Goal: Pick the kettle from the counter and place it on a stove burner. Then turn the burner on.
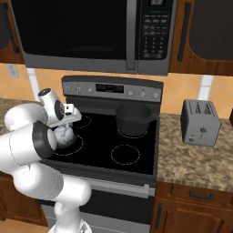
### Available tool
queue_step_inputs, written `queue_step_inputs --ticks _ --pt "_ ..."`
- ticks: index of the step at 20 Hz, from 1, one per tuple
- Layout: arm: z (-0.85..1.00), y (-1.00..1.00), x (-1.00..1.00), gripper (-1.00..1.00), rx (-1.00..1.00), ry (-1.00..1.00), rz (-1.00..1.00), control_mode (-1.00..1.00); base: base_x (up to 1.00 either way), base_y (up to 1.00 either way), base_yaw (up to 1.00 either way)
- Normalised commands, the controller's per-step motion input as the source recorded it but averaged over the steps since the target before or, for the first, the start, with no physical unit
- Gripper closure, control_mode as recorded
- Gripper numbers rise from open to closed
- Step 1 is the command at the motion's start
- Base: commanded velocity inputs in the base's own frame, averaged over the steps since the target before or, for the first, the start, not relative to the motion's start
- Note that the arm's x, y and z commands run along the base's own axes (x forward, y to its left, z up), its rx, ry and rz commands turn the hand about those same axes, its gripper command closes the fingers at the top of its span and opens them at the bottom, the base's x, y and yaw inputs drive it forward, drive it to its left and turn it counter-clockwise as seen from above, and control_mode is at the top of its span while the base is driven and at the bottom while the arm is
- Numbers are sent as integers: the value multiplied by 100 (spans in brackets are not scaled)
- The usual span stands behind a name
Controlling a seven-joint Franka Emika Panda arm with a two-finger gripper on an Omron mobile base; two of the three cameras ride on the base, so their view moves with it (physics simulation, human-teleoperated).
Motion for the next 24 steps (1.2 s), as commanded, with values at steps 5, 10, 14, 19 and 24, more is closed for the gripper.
queue_step_inputs --ticks 5,10,14,19,24 --pt "18 0 -9 -100 0 -6 0 -100 0 0 0" --pt "51 21 -5 -100 0 -19 0 -100 0 0 0" --pt "60 72 14 -100 0 -31 0 -100 0 0 0" --pt "50 100 67 -100 0 -36 0 -100 0 0 0" --pt "42 100 100 -100 0 -25 -4 -100 0 0 0"
